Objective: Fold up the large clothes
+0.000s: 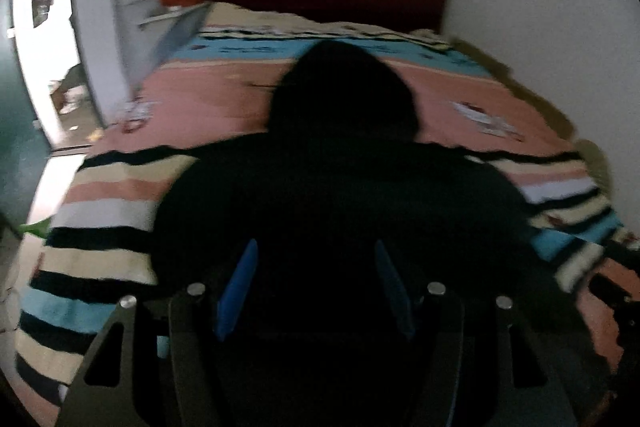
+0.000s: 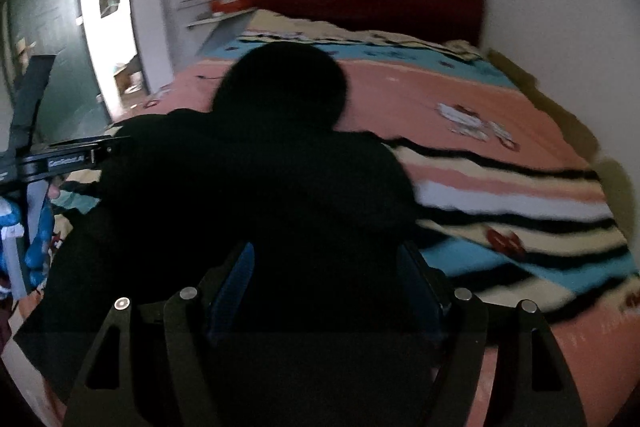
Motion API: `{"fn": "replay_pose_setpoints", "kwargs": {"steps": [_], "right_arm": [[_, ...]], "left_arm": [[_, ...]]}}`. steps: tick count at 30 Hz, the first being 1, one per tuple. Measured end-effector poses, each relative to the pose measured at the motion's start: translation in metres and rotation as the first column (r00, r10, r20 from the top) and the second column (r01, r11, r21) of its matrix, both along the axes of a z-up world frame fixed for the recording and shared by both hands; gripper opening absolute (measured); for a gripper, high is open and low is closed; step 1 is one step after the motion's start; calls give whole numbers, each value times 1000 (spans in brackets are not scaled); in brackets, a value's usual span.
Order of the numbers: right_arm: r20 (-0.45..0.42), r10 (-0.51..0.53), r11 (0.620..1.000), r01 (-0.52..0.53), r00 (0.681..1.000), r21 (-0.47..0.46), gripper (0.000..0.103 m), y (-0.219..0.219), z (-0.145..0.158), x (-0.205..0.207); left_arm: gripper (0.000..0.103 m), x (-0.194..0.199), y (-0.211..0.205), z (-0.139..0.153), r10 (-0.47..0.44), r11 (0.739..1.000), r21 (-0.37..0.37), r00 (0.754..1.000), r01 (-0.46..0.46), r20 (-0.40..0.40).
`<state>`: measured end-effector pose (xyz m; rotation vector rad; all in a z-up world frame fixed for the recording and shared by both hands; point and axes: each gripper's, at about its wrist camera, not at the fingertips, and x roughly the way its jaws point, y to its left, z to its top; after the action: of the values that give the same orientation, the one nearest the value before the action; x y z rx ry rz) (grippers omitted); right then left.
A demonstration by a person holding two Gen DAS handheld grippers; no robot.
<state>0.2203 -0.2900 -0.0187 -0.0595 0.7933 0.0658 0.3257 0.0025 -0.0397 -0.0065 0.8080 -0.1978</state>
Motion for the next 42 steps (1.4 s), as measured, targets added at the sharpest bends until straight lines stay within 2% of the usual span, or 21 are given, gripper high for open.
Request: {"fn": "replay_pose_setpoints", "kwargs": {"steps": [4,9,13,16,18,21,23,25,26,28,31,34,38,42], "right_arm": [[11,83,997,-83,996,3,73,38,-12,41],[-33,135,990,-136,990,-25,73,64,-49,81],[-118,129,989,-136,985,-53,73,64,-90,102],[-150,110,994,-113,982,-11,73,50,-100,109],[-162,104,994,-109,981,-23,76,44,-101,108],[-180,78,995,-88,981,-48,77,34,-99,102],[-171,62,996,-72,983,-51,77,29,-91,96],[-148,64,996,-73,987,-54,77,30,-80,93],[-134,74,996,-81,988,-44,77,33,-75,89],[-142,90,994,-97,986,-41,77,41,-76,87],[-232,90,992,-107,969,-64,77,45,-96,84],[-266,73,995,-88,961,-44,77,35,-97,75],[-224,53,995,-70,973,-67,77,21,-66,59],[-174,36,997,-46,984,-56,78,4,-24,57]], "left_arm": [[59,23,27,-15,61,997,37,998,-62,15],[59,44,33,-59,54,997,49,998,-52,-40],[60,45,30,-84,29,999,15,997,-28,-66],[62,44,29,-89,4,1000,13,995,-2,-99],[62,42,30,-85,-8,1000,14,992,10,-122],[62,34,36,-70,11,1000,-10,994,-12,-106],[62,32,38,-61,19,999,-27,996,-21,-90],[62,34,35,-62,7,1000,-28,994,-11,-109],[62,34,31,-66,-7,1000,-18,991,4,-134],[62,29,22,-76,-12,998,51,988,20,-155],[62,15,23,-74,-16,997,73,987,28,-159],[62,-3,32,-56,-22,994,105,993,34,-113],[62,-14,63,-21,-4,996,89,997,10,-73],[62,4,105,23,54,998,22,997,-53,-59]]}}
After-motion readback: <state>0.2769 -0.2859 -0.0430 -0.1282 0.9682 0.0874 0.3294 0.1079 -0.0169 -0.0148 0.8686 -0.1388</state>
